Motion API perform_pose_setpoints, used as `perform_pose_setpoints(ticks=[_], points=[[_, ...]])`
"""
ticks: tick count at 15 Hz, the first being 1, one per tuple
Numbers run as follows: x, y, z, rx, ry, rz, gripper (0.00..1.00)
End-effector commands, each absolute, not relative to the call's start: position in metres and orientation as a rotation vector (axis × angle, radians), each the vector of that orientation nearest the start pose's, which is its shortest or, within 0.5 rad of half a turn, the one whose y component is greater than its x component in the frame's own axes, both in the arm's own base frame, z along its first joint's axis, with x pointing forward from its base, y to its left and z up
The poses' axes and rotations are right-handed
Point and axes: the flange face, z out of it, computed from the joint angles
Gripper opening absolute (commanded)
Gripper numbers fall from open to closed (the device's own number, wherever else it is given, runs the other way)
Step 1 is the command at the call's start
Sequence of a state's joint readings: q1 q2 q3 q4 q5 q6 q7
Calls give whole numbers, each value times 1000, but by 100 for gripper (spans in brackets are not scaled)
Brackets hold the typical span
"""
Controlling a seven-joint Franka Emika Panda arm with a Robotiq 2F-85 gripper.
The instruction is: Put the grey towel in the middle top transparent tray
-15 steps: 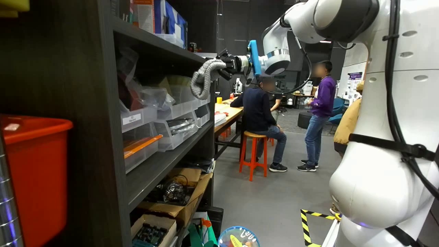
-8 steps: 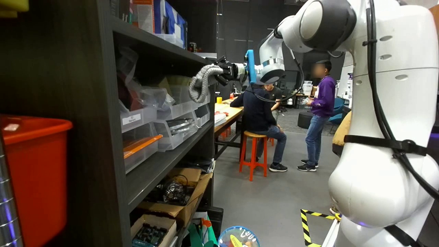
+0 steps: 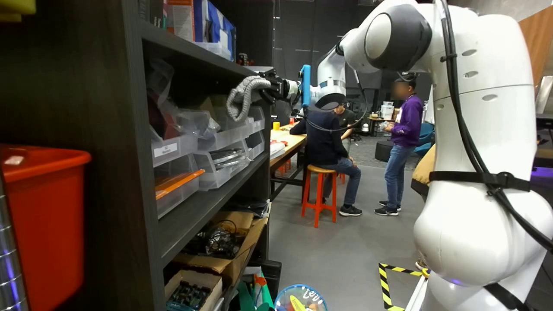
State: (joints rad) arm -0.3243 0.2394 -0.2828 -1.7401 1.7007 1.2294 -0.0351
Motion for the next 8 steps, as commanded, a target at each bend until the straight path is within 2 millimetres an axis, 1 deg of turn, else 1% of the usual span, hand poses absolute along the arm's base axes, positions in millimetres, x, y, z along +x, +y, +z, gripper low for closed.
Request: perform_pose_setpoints(ticks=[1, 4, 6, 8], points=[[576, -204, 547, -1322, 421, 2, 2], [586, -194, 548, -1328, 424, 13, 2], [593, -190, 545, -1325, 430, 22, 2], [598, -190, 537, -1316, 446, 28, 2]])
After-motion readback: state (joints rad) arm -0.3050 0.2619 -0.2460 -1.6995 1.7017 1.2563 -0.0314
